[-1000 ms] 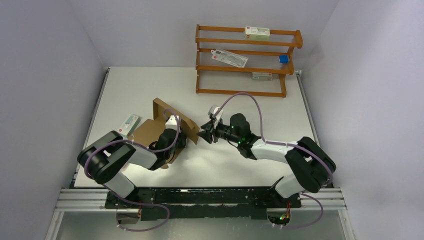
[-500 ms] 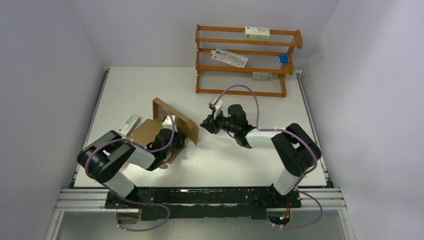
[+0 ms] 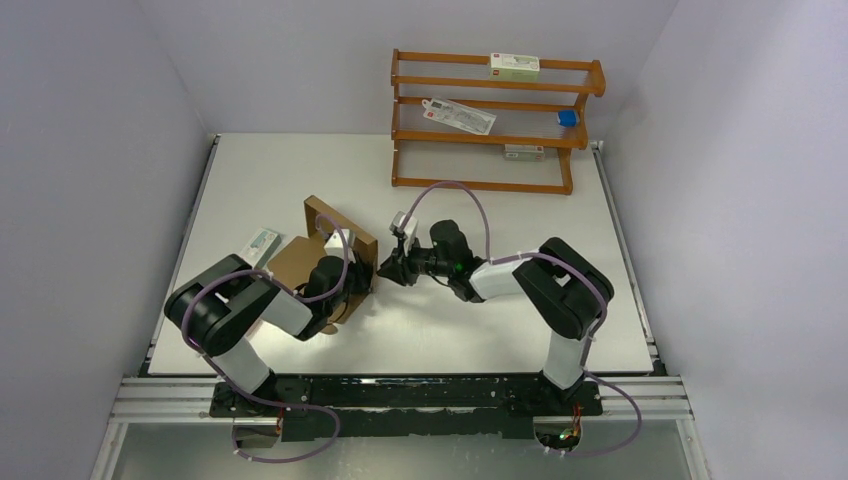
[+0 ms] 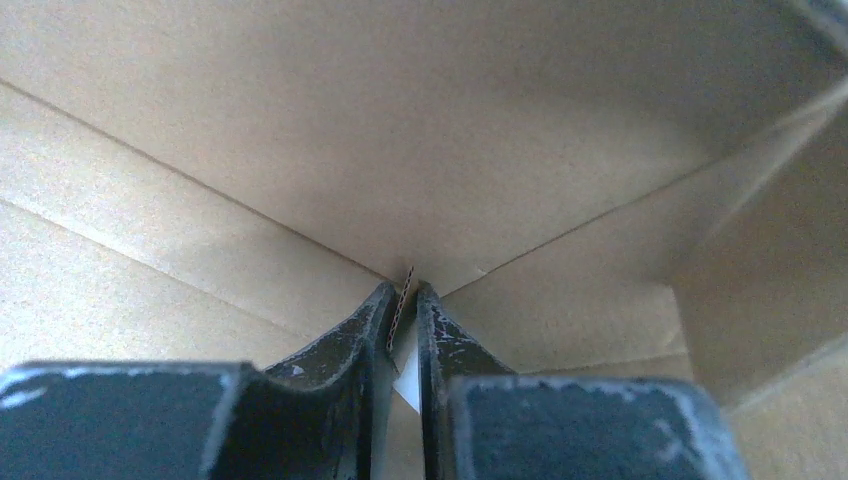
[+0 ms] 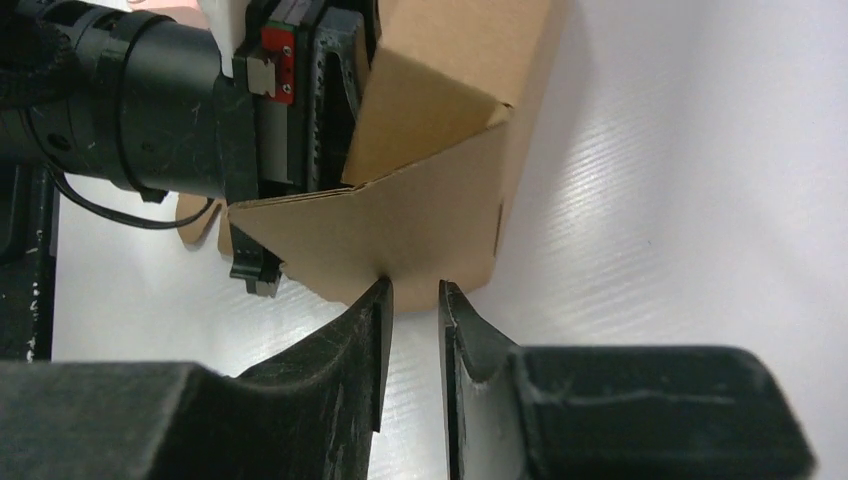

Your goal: Fold the paper box

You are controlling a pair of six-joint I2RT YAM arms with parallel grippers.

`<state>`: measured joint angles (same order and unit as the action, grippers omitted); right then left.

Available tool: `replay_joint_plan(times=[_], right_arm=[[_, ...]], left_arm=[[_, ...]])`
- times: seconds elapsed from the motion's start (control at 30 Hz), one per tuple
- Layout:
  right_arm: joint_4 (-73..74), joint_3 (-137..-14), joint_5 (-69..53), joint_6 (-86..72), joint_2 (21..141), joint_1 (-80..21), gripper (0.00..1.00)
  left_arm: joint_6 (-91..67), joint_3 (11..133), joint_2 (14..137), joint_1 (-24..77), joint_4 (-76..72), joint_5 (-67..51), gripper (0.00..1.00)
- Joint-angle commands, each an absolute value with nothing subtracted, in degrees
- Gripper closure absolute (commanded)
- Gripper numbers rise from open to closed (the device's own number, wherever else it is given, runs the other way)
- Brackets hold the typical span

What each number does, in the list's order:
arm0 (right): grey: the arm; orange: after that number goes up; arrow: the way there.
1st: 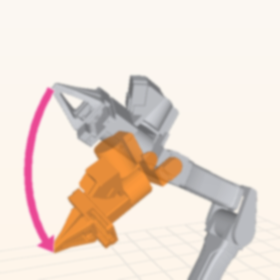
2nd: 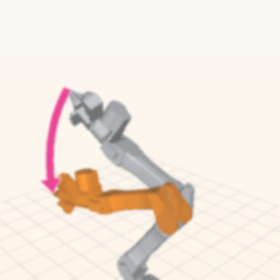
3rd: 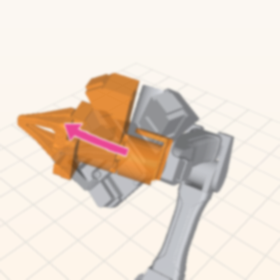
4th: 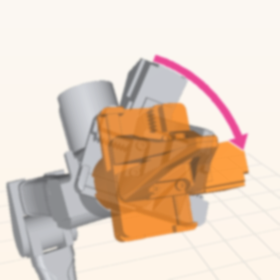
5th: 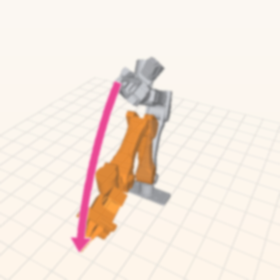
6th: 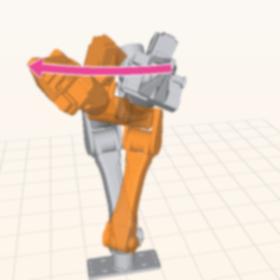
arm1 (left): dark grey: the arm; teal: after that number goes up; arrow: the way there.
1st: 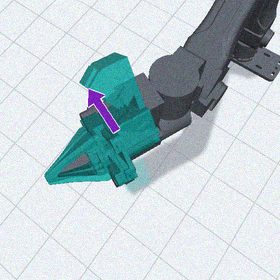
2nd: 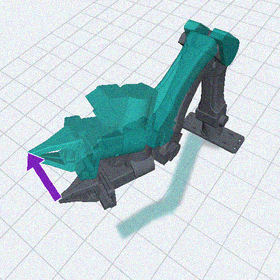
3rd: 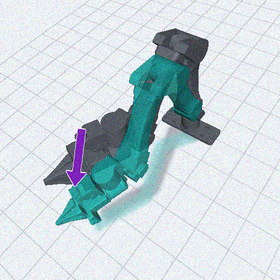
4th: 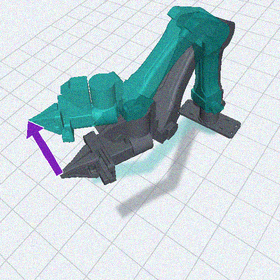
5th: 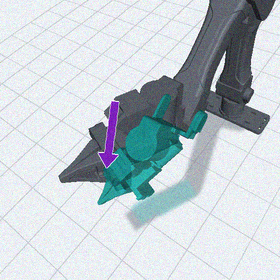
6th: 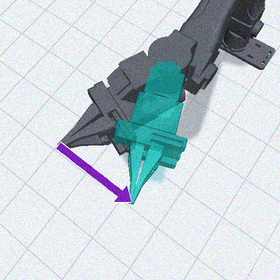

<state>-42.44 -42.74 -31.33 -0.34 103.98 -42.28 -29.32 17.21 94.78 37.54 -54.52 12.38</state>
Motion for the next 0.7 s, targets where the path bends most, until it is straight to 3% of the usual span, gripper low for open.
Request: replay_joint_plan(times=[0.0,0.43,0.67], right_arm=[[-46.3,-44.6,-30.7,-2.5,106.0,-43.6,0.72],[-51.8,-45.8,-25.9,-3.4,108.7,-43.8,0.65],[-51.4,-46.5,-27.1,-1.7,110.2,-43.8,0.65]], left_arm=[[-29.8,16.5,97.2,37.2,-49.7,9.8,0.82],[-31.3,14.1,96.1,37.1,-51.7,7.0,0.84],[-31.0,12.5,85.2,37.1,-45.1,8.2,0.72]])
